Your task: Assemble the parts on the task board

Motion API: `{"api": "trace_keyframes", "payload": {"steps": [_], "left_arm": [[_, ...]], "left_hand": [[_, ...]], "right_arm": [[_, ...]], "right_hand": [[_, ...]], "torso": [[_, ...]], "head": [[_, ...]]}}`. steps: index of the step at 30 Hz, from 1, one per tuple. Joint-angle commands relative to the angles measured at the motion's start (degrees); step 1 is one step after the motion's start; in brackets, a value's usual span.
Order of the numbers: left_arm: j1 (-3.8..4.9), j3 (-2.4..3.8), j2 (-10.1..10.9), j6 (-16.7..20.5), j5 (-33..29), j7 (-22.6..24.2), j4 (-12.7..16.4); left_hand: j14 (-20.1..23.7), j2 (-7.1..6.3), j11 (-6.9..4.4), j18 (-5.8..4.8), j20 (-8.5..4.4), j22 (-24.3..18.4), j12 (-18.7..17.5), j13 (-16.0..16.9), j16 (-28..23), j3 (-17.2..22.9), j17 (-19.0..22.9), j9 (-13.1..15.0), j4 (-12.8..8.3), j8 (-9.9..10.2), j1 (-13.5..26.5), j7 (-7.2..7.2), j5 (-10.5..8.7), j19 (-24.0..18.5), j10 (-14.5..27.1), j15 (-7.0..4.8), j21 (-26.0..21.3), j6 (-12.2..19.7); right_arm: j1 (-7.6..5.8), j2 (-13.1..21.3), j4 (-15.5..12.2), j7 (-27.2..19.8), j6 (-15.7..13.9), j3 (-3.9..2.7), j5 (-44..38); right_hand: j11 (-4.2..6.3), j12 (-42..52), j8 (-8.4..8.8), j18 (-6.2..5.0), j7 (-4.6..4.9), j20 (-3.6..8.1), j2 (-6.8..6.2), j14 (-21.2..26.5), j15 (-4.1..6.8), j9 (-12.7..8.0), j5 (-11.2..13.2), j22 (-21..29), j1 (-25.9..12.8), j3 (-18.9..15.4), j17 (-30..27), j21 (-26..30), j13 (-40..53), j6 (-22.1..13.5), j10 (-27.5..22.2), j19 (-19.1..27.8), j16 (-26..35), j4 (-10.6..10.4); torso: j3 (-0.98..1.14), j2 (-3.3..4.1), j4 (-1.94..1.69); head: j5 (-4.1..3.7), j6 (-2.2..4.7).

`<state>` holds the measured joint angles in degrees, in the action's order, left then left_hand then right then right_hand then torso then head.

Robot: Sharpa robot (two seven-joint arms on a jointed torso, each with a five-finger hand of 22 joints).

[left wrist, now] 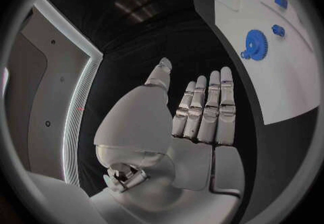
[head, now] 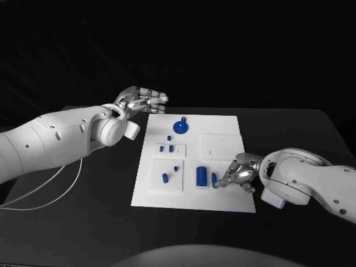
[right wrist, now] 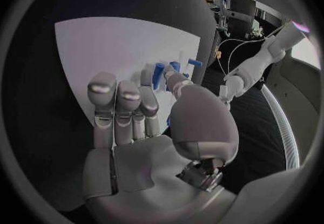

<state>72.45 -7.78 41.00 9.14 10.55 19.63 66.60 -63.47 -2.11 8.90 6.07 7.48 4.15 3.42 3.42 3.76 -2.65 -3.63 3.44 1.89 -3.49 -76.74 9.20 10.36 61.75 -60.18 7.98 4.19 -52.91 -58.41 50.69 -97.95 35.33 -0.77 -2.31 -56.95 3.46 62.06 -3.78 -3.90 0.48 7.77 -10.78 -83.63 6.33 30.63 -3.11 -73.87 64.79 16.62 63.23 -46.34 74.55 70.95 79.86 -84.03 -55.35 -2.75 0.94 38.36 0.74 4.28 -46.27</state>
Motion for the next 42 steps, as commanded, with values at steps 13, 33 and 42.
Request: {"api": "trace_keyframes", "payload": {"steps": [13,33,42], "left_arm": [[-0.04,0.02,-0.1,-0.8,0.0,0.3,0.0],[-0.07,0.0,0.0,-1.0,0.0,0.3,0.0],[-0.08,-0.01,0.1,-1.1,0.0,0.3,0.0]], "left_hand": [[-0.1,-0.22,0.09,-0.35,0.11,0.1,-0.1,-0.1,-0.2,0.1,0.0,0.0,0.2,-0.1,0.0,-0.01,-0.27,0.1,0.4,0.15,0.2,-0.5],[-0.2,-0.07,0.09,-0.35,0.11,0.1,-0.1,-0.1,-0.2,0.0,0.0,0.0,0.1,-0.1,0.0,0.01,-0.25,0.1,0.4,0.14,0.2,-0.6],[-0.1,0.18,0.09,-0.35,0.11,0.1,-0.1,-0.1,-0.2,0.0,0.0,0.0,-0.1,-0.1,-0.1,0.03,-0.24,0.1,0.4,0.15,0.2,-0.5]], "right_arm": [[0.42,0.6,-0.6,-1.5,3.1,-0.01,0.3],[0.9,-1.5,1.6,1.1,0.3,0.0,-2.4],[1.04,-2.2,2.7,1.5,2.7,0.0,-2.5]], "right_hand": [[0.11,-0.4,0.05,0.07,0.06,0.2,0.16,-0.1,0.27,0.0,0.3,-0.1,0.6,-0.9,0.2,0.3,0.1,0.5,-0.3,-3.2,0.3,-0.9],[0.44,-0.3,0.03,0.23,-0.41,0.39,3.93,-0.2,0.46,0.1,0.3,-0.1,-2.4,2.5,0.1,0.2,0.2,0.8,0.1,-3.2,0.5,1.0],[0.47,-0.5,0.08,0.26,-0.48,0.36,4.14,-0.2,0.45,0.4,0.2,0.0,-1.4,3.3,0.1,0.3,0.1,0.6,0.0,-3.2,0.6,2.4]], "torso": [[-0.08,0.03,-0.09],[-0.02,0.03,-0.09],[-0.07,-0.02,-0.03]], "head": [[-0.19,-0.45],[0.26,0.07],[0.09,0.09]]}}
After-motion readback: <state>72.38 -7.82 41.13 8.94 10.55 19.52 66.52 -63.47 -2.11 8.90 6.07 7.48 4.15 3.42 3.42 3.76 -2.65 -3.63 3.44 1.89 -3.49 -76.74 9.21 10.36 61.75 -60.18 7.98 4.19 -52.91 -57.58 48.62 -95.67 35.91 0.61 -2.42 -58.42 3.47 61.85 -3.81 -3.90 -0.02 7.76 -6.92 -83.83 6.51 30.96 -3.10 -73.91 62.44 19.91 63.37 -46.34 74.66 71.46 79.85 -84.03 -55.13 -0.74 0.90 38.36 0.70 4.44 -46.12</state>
